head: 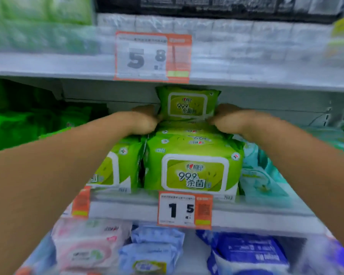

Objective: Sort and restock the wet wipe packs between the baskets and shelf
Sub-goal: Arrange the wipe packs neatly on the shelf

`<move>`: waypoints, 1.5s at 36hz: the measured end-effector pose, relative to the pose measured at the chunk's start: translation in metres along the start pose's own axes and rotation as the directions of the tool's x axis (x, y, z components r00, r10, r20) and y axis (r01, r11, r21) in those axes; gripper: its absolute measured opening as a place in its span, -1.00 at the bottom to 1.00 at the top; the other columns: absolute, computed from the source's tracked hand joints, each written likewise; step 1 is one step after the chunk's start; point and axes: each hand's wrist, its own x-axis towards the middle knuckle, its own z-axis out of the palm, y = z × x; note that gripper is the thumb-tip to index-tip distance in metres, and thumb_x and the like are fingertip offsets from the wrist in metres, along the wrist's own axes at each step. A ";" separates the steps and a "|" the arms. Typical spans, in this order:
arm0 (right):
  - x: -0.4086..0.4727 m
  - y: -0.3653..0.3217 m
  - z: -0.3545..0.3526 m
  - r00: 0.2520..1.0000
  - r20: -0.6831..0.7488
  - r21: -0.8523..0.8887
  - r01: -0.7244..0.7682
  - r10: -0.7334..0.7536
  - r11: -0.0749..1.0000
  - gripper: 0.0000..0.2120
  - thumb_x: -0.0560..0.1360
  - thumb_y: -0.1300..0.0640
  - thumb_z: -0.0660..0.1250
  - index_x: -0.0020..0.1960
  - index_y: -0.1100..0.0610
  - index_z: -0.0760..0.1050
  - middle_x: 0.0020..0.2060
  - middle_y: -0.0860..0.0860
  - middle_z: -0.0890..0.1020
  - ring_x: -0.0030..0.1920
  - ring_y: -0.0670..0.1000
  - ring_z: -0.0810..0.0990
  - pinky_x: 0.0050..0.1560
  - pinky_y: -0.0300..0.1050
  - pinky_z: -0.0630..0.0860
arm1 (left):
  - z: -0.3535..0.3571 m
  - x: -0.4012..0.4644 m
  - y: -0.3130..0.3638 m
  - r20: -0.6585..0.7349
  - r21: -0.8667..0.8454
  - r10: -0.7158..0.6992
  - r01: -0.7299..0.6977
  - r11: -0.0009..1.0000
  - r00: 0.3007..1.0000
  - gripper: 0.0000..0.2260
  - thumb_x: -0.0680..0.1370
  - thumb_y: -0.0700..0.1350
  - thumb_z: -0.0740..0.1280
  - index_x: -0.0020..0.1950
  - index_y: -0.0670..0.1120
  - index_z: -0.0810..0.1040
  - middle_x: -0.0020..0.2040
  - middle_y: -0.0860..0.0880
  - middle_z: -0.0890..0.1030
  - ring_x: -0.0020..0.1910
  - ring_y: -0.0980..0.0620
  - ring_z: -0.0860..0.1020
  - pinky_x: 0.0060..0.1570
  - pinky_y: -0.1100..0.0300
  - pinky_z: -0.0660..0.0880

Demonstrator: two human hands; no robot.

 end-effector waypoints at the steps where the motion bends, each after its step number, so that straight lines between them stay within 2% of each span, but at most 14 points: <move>1: -0.021 -0.001 -0.001 0.999 -0.016 -0.032 0.031 -0.032 0.999 -0.70 0.63 0.09 0.20 0.27 0.21 0.52 0.20 0.18 0.60 0.14 0.17 0.59 0.12 -0.04 0.54 | -0.003 -0.016 -0.003 -0.044 -0.030 0.018 -0.019 0.999 0.999 -0.55 0.70 0.04 0.08 0.51 -0.17 0.28 0.51 -0.21 0.33 0.45 -0.16 0.34 0.31 0.17 0.29; 4: -0.100 -0.002 0.013 0.975 -0.192 0.002 0.118 -0.116 0.993 -0.66 0.62 0.09 0.23 0.35 0.17 0.48 0.31 0.17 0.54 0.28 0.20 0.51 0.26 -0.03 0.43 | -0.004 -0.082 -0.016 -0.212 -0.132 0.134 -0.164 0.978 0.968 -0.57 0.67 0.05 0.17 0.49 -0.11 0.36 0.45 -0.14 0.44 0.41 -0.11 0.41 0.36 0.15 0.31; 7: -0.188 -0.013 0.061 0.773 -0.589 0.072 0.344 -0.238 0.936 -0.66 0.56 0.08 0.27 0.28 0.19 0.52 0.23 0.15 0.57 0.24 0.13 0.49 0.23 -0.14 0.30 | 0.015 -0.162 -0.037 -0.586 -0.245 0.167 -0.369 0.896 0.793 -0.64 0.61 0.01 0.22 0.34 -0.12 0.53 0.26 -0.06 0.61 0.25 0.01 0.54 0.26 0.19 0.40; 9: -0.236 -0.031 0.117 0.713 -0.669 0.211 0.455 -0.212 0.865 -0.74 0.53 0.13 0.29 0.19 0.17 0.55 0.11 0.08 0.60 0.13 0.04 0.53 0.17 -0.21 0.33 | 0.053 -0.216 -0.066 -0.606 -0.329 0.060 -0.319 0.889 0.793 -0.71 0.61 -0.03 0.23 0.24 -0.12 0.58 0.15 -0.04 0.65 0.13 0.05 0.57 0.15 0.22 0.43; 13: -0.300 -0.051 0.277 0.988 0.020 0.506 0.120 -0.151 0.854 -0.72 0.52 0.10 0.39 0.21 0.13 0.50 0.13 0.05 0.62 0.08 0.08 0.60 0.10 0.02 0.54 | 0.159 -0.327 -0.146 -0.034 -0.443 -0.267 0.225 0.868 0.963 -0.66 0.54 -0.01 0.33 0.26 -0.13 0.56 0.17 -0.12 0.63 0.15 -0.12 0.58 0.14 0.11 0.46; 17: -0.367 -0.050 0.386 0.687 0.727 0.359 -0.369 -0.008 0.857 -0.46 0.49 0.05 0.50 0.36 0.11 0.33 0.22 -0.05 0.43 0.22 0.06 0.49 0.05 -0.23 0.51 | 0.220 -0.442 -0.213 0.391 -0.287 -0.554 0.670 0.685 0.735 -0.48 0.54 -0.11 0.43 0.45 -0.17 0.37 0.40 -0.15 0.45 0.33 -0.09 0.45 0.31 0.09 0.38; 21: -0.400 -0.040 0.462 0.472 0.874 0.178 -0.536 0.118 0.825 0.24 0.26 -0.02 0.66 0.63 0.07 -0.11 0.60 0.03 0.09 0.55 0.13 0.18 0.47 0.06 0.33 | 0.250 -0.504 -0.260 0.492 -0.230 -0.751 0.898 0.376 0.441 -0.45 0.55 -0.23 0.36 0.51 -0.22 0.26 0.40 -0.19 0.43 0.32 -0.10 0.48 -0.02 0.28 0.51; 26: -0.383 -0.050 0.514 0.485 0.850 0.228 -0.690 0.205 0.686 0.23 0.29 0.06 0.66 0.63 0.03 -0.15 0.61 0.03 0.04 0.56 0.12 0.18 0.47 0.11 0.29 | 0.275 -0.513 -0.296 0.650 -0.131 -0.698 0.949 0.286 0.300 -0.47 0.57 -0.20 0.28 0.54 -0.19 0.25 0.55 -0.14 0.25 0.48 -0.09 0.30 0.24 0.28 0.30; 33: -0.348 -0.065 0.586 0.496 0.863 0.334 -0.706 0.098 0.625 0.18 -0.23 -0.27 0.70 0.36 -0.04 0.47 0.19 -0.08 0.65 0.11 -0.04 0.65 0.03 -0.06 0.59 | 0.295 -0.479 -0.297 0.585 -0.200 -0.715 0.923 0.330 0.382 -0.64 0.58 -0.17 0.27 0.38 -0.16 0.42 0.29 -0.18 0.54 0.25 -0.16 0.53 0.13 0.11 0.48; 38: -0.357 -0.050 0.544 0.452 0.872 0.343 -0.838 0.186 0.425 -0.41 0.23 0.04 0.66 0.21 0.00 0.56 0.04 -0.02 0.69 -0.03 0.04 0.66 -0.22 -0.06 0.55 | 0.298 -0.479 -0.299 0.684 -0.171 -0.682 0.965 0.196 0.260 -0.60 0.55 -0.23 0.32 0.39 -0.18 0.39 0.31 -0.16 0.48 0.22 -0.10 0.52 0.05 0.15 0.45; 43: -0.367 0.015 0.481 0.433 0.896 0.434 -0.901 0.100 0.005 -0.37 0.24 0.10 0.59 0.29 0.11 0.55 0.17 0.16 0.67 0.18 0.25 0.62 0.20 0.29 0.53 | 0.288 -0.489 -0.284 0.920 -0.255 -0.306 0.967 0.005 0.244 -0.13 0.37 -0.07 0.58 0.57 0.06 0.19 0.53 -0.03 0.29 0.47 -0.13 0.32 0.36 -0.11 0.40; 46: -0.380 0.040 0.445 0.514 0.858 0.505 -0.838 0.008 -0.207 -0.16 0.20 0.06 0.67 0.42 0.13 0.45 0.29 0.20 0.59 0.29 0.29 0.55 0.24 0.37 0.48 | 0.285 -0.488 -0.248 0.949 -0.306 0.035 0.944 -0.126 0.313 -0.36 0.45 -0.10 0.52 0.47 0.10 0.35 0.44 -0.03 0.43 0.39 -0.14 0.43 0.23 -0.16 0.50; 48: -0.389 0.043 0.422 0.555 0.832 0.532 -0.809 -0.025 -0.252 -0.34 0.39 0.02 0.49 0.44 0.13 0.42 0.30 0.20 0.58 0.25 0.26 0.59 0.14 0.30 0.57 | 0.283 -0.486 -0.211 0.918 -0.342 0.122 0.909 -0.239 0.378 -0.60 0.51 -0.14 0.45 0.33 0.03 0.50 0.30 -0.05 0.57 0.31 -0.14 0.52 0.12 -0.14 0.56; 54: -0.383 0.050 0.356 0.620 0.781 0.620 -0.753 0.078 -0.222 -0.30 0.32 -0.12 0.54 0.38 0.14 0.49 0.26 0.21 0.60 0.29 0.27 0.55 0.13 0.28 0.58 | 0.266 -0.473 -0.140 0.853 -0.521 -0.203 0.794 -0.314 0.480 -0.57 0.40 -0.12 0.56 0.23 0.00 0.56 0.10 -0.03 0.69 0.06 -0.03 0.65 -0.05 0.07 0.64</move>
